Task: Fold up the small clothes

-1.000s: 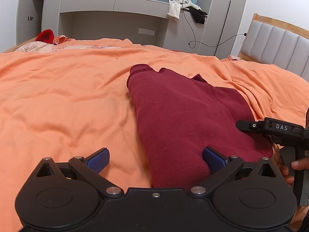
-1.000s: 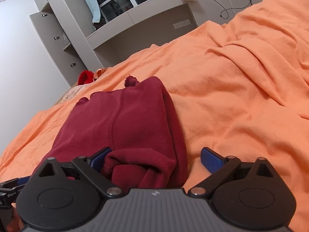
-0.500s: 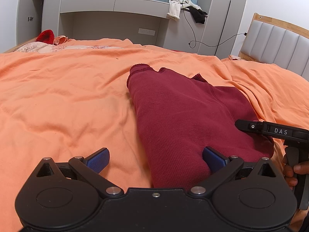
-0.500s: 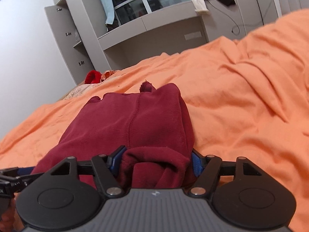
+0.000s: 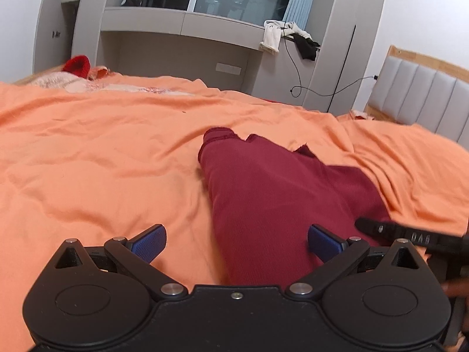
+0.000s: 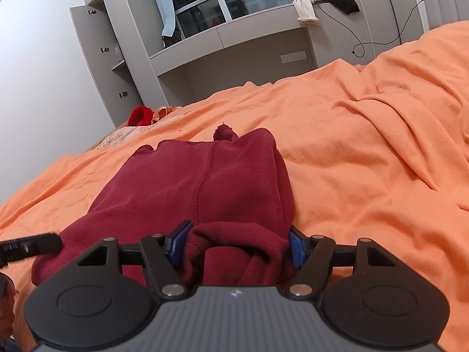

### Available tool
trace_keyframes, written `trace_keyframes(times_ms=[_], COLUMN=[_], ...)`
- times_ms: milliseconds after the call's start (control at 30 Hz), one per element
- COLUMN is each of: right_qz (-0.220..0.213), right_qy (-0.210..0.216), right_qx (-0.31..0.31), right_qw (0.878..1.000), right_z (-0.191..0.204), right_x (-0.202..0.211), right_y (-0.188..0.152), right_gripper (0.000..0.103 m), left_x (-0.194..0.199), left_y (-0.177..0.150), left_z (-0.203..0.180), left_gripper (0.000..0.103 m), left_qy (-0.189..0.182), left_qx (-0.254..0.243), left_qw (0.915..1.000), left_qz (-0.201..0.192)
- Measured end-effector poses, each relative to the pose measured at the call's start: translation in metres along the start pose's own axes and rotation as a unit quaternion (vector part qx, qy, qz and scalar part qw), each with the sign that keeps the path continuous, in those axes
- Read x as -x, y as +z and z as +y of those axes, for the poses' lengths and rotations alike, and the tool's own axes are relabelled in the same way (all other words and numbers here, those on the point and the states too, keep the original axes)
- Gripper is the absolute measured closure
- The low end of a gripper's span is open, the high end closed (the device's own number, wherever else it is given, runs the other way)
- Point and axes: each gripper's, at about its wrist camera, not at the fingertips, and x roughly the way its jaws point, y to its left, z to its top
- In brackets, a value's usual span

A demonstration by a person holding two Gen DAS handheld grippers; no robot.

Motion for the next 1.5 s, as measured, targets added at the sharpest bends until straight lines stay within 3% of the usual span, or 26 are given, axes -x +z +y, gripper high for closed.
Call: trace_keyframes(times_ms=[333, 733, 1500], right_qz=[0.003, 0.005, 0.0], right_qy=[-0.002, -0.002, -0.003], right_qx=[-0.009, -0.009, -0.01], right_qw=[1.0, 1.0, 1.0], right_z=[-0.004, -0.005, -0.006], right_x=[-0.002, -0.005, -0.005], right_y=[-0.001, -0.001, -0.003], right_gripper=[0.029, 0.027, 0.026], left_x=[-0.057, -0.054, -0.053], left_y=[0.009, -0.006, -0.008], left_z=[0.019, 0.004, 0.006], left_gripper=[0.0, 0.0, 0.0], left_qy=[-0.024, 0.014, 0.013], left_qx=[0.072, 0.02, 0.023], left_qw=[0.9957, 0.9989, 0.9989], left_qz=[0.053, 0.039, 0.038])
